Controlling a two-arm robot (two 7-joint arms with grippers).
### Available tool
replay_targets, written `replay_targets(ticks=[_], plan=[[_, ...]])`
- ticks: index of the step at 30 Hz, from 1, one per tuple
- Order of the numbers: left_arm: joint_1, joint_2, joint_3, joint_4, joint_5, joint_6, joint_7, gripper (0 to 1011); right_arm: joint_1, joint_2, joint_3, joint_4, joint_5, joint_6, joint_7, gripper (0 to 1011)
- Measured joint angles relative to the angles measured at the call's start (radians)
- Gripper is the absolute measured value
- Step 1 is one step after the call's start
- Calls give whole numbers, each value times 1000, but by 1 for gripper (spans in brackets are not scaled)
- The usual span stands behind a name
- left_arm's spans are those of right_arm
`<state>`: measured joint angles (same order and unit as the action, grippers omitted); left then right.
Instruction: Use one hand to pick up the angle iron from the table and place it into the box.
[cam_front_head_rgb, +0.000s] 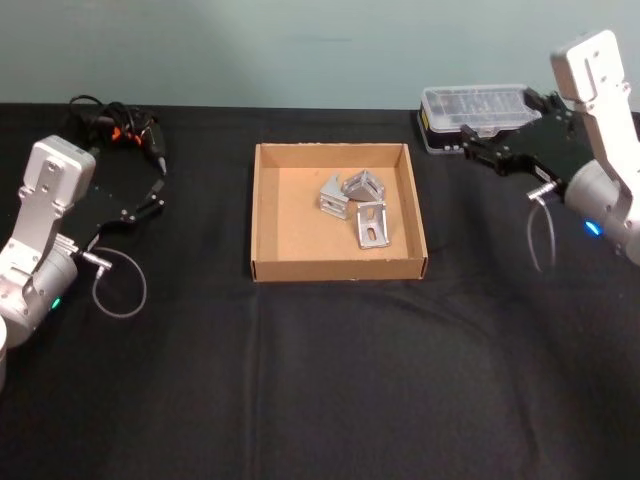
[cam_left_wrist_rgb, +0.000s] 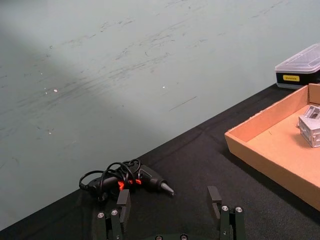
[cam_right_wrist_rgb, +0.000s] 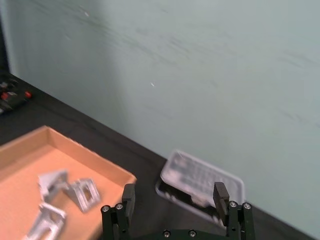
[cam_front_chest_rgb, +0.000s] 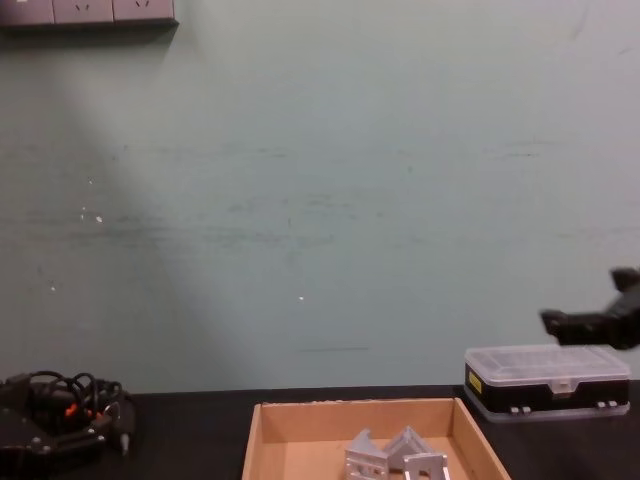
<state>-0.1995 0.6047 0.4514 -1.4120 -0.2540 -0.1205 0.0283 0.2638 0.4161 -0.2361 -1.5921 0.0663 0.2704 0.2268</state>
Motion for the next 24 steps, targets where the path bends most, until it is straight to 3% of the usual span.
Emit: replay_targets(ticks=[8,24], plan=[[0,0,0,0,0,0,0,1000,-67,-15,47,-13,-17,34,-43,1000],[0,0,0,0,0,0,0,1000,-76,-23,55,-7,-25,42,-53,1000]])
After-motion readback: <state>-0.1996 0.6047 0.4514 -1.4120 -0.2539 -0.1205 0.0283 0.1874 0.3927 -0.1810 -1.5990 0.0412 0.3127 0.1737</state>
